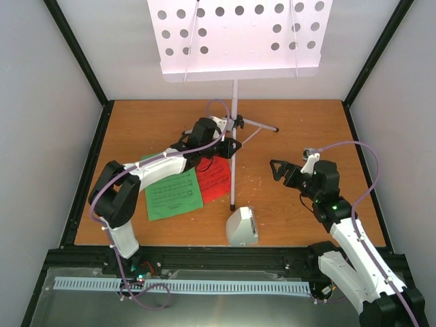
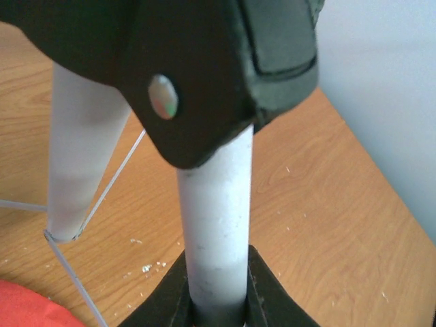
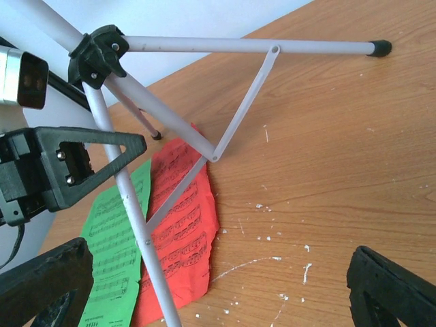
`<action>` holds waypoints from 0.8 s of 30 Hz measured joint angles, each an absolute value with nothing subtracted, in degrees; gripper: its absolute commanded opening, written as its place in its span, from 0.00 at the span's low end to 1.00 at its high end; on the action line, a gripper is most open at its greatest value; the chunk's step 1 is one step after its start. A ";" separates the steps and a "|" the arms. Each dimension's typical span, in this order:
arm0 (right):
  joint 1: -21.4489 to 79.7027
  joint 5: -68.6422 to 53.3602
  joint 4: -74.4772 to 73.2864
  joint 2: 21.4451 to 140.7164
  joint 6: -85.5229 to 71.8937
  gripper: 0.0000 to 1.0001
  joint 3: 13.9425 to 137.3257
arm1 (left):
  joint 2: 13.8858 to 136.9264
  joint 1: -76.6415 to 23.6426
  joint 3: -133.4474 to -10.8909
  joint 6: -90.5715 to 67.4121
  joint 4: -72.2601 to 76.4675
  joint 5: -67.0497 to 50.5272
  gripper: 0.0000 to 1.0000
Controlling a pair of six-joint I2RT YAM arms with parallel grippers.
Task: Pack up the instrument practice props
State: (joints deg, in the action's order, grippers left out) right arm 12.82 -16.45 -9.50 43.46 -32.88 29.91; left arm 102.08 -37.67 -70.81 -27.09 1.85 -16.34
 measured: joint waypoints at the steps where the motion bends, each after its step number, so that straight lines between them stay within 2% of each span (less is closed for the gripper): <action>1: 12.82 -16.29 -9.72 43.13 -32.93 1.00 29.80 | 101.80 -37.36 -70.54 -26.37 1.52 -17.47 0.00; 13: 12.82 -16.16 -10.50 41.39 -33.10 1.00 29.06 | 100.99 -33.10 -70.13 -12.71 -4.03 -36.64 0.01; 14: 12.82 -16.51 -10.50 41.39 -33.10 1.00 29.04 | 101.03 -33.12 -70.41 -11.60 -4.93 -37.78 0.06; 19: 12.82 -19.62 -8.43 41.23 -33.71 1.00 29.04 | 101.80 -33.47 -71.79 -5.89 -6.79 -40.69 0.61; 22: 12.82 -21.52 -6.68 41.34 -34.00 1.00 29.04 | 101.27 -33.50 -71.75 -3.29 -5.74 -40.88 0.79; 24: 12.82 -22.74 -5.34 41.80 -34.37 1.00 29.04 | 100.14 -33.50 -71.55 -3.20 -5.02 -40.23 0.83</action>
